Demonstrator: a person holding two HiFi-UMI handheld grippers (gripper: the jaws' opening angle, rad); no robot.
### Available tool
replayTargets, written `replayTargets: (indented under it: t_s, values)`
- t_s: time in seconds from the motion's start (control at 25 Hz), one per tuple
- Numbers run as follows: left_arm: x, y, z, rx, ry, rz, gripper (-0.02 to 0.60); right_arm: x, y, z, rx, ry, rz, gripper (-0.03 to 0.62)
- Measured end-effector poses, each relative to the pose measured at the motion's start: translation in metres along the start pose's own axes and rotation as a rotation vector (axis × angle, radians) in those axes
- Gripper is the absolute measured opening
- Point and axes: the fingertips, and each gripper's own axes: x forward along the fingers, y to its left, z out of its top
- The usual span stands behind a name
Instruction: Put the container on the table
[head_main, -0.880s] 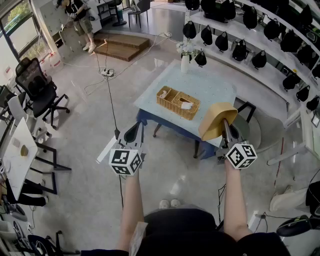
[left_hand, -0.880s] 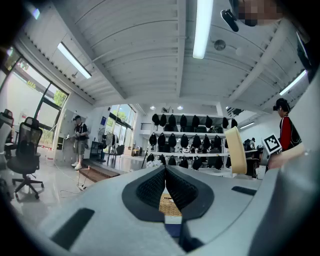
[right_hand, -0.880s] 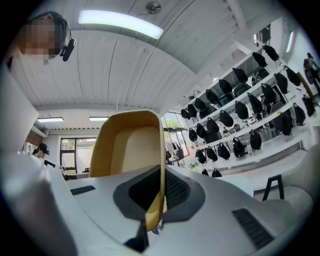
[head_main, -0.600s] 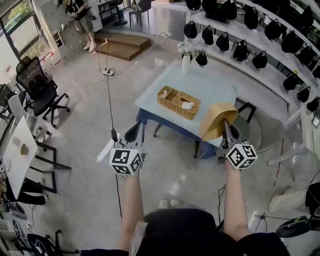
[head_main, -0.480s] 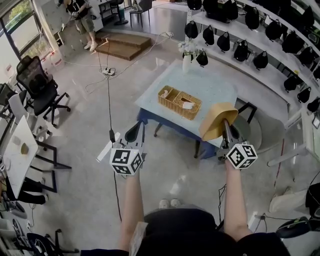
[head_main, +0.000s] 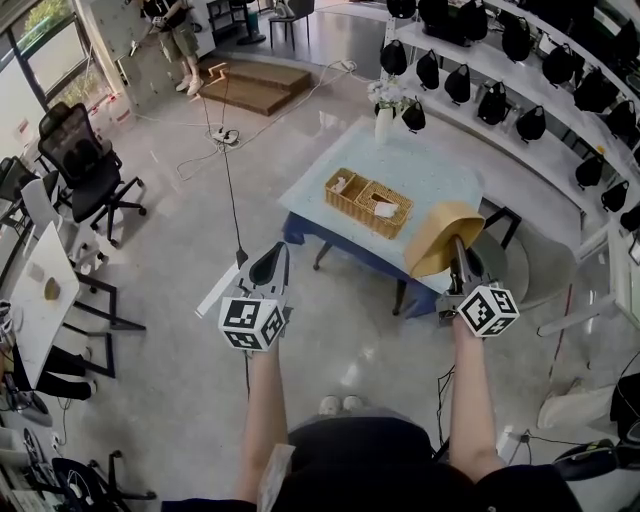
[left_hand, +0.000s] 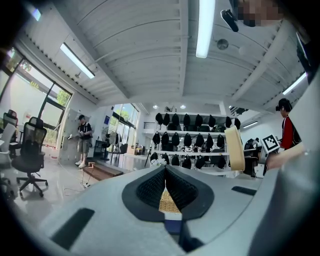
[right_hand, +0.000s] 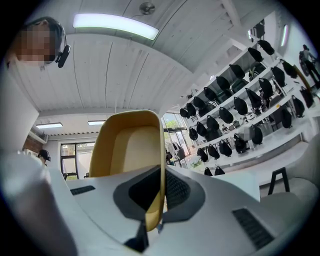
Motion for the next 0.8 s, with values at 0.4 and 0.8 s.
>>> replayTargets:
  t_s: [0.4, 0.8]
  values:
    - [-0.014, 0.015, -0.007, -0.012, -0.003, 0.003, 0.009, 0.003, 0.015, -0.012, -0.013, 0.016, 0.003, 0.000]
    - [-0.005, 0.030, -0.001, 0.004, -0.009, 0.000, 0.009, 0.009, 0.012, -0.019, 0.004, 0.008, -0.020, 0.000]
